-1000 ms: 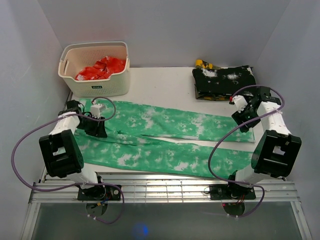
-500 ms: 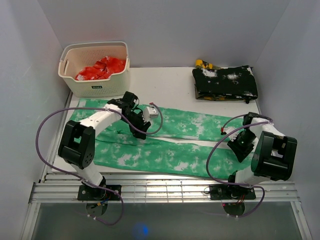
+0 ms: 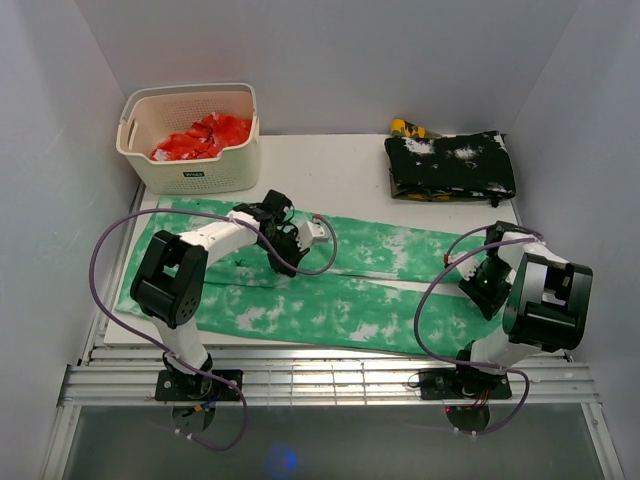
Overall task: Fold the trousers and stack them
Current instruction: Flatten the trousers out
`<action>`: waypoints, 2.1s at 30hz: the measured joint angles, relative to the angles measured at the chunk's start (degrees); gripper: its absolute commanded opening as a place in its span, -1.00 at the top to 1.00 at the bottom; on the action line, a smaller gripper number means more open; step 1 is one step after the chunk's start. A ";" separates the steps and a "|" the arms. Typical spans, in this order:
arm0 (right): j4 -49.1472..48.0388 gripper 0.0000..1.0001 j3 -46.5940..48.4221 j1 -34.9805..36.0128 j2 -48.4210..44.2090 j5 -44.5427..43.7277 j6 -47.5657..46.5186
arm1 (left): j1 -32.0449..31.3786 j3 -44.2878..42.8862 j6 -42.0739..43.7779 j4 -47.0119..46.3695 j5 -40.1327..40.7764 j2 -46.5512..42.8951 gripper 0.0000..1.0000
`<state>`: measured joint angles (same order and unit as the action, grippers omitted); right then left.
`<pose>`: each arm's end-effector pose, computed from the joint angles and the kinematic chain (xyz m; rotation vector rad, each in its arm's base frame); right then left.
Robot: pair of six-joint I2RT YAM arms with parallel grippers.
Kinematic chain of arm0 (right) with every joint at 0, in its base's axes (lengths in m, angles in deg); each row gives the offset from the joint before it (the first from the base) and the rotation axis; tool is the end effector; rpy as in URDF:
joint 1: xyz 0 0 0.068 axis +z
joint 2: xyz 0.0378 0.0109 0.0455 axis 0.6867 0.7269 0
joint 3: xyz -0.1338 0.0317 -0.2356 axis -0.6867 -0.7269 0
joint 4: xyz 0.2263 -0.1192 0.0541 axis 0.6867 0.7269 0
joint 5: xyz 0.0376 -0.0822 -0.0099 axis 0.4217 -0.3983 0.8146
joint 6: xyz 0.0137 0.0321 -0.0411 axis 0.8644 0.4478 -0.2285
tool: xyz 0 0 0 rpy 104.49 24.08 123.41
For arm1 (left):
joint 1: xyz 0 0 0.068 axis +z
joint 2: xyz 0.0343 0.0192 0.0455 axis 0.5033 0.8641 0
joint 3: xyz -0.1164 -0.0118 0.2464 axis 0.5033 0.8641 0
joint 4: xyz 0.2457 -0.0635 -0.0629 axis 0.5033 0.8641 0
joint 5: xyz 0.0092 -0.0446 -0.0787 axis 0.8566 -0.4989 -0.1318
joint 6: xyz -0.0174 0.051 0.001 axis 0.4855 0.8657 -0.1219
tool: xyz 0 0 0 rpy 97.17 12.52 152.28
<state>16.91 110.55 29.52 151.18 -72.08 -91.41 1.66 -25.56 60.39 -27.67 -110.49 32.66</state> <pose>0.2198 -0.0577 0.1486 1.1816 -2.8053 0.0650 0.2834 -0.1730 0.1766 1.6436 2.2664 -0.6504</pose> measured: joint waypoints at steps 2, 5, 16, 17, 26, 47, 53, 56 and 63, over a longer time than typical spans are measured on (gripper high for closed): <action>-0.50 0.40 0.50 0.00 0.92 -1.40 0.02 | 0.42 0.00 -1.40 -1.62 0.22 0.00 1.00; -1.11 0.48 1.49 0.02 2.32 -3.21 0.24 | 1.33 -0.02 -3.61 -4.04 0.63 0.00 1.00; -8.94 0.31 14.19 0.15 11.69 -4.85 1.77 | 2.36 -0.02 -8.55 -7.32 2.80 0.00 0.14; -9.60 0.23 15.37 0.44 12.24 -4.48 1.77 | 2.69 -0.02 -8.98 -7.15 2.93 0.00 -0.15; -2.71 0.12 31.52 1.95 12.35 7.45 3.02 | 12.07 -2.36 -14.34 -3.17 -2.03 -5.73 -0.39; -22.86 0.20 16.20 10.45 13.40 7.78 12.02 | 48.96 10.54 -8.83 -3.30 10.21 -7.06 -0.19; -24.81 0.22 16.48 4.76 13.88 6.45 7.45 | 48.41 14.27 -3.69 -0.87 6.84 -10.67 -0.06; -24.90 0.22 16.94 3.21 14.23 4.96 4.74 | 47.82 15.72 -1.92 1.68 4.04 -12.04 -0.10; -17.11 0.21 18.86 1.84 14.58 6.21 -1.36 | 46.25 17.77 1.68 10.97 -2.43 -17.25 -0.20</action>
<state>-0.20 129.42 31.36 165.76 -65.87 -92.76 47.91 -7.79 62.07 -16.70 -112.91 15.41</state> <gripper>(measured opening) 0.397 0.598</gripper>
